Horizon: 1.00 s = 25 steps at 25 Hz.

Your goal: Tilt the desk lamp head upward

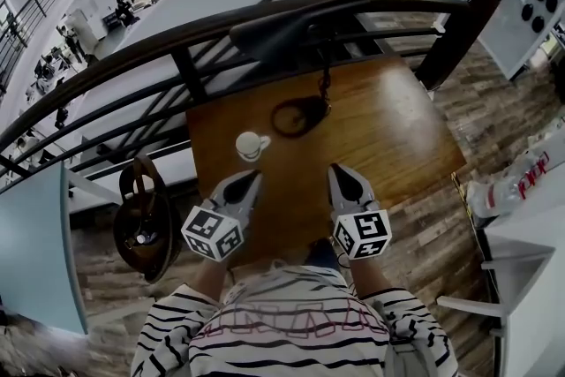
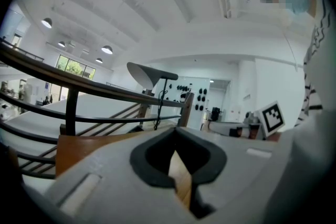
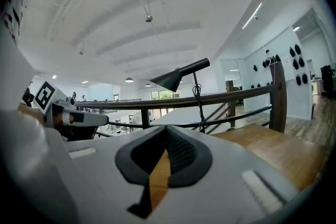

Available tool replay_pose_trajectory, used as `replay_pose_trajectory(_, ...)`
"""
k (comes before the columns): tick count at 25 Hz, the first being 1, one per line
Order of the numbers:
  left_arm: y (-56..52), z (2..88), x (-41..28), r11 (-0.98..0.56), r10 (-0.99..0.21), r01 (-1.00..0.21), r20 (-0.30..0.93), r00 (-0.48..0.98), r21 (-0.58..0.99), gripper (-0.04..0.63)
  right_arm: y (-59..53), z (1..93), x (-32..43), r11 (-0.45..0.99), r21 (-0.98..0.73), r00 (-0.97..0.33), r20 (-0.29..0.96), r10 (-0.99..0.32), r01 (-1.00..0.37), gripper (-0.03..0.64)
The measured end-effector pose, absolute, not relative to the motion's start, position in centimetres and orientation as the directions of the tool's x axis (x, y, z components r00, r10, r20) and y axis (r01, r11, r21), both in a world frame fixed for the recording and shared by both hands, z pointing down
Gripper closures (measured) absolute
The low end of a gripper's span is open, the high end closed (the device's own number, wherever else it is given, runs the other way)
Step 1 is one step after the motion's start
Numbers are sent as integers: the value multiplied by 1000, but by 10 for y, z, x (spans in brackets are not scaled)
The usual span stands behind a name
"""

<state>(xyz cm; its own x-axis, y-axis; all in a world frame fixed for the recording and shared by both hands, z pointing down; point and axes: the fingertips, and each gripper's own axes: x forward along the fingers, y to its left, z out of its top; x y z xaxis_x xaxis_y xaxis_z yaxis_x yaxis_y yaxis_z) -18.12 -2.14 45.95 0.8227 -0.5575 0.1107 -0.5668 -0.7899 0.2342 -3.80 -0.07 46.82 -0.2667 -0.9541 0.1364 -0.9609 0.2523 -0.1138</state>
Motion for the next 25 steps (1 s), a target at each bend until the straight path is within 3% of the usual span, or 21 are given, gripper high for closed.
replay_pose_trajectory(25, -13, 467, -184, -794, -539, -548, 111, 835, 265, 592, 8, 477, -42, 235, -127, -254, 163, -953, -964, 617)
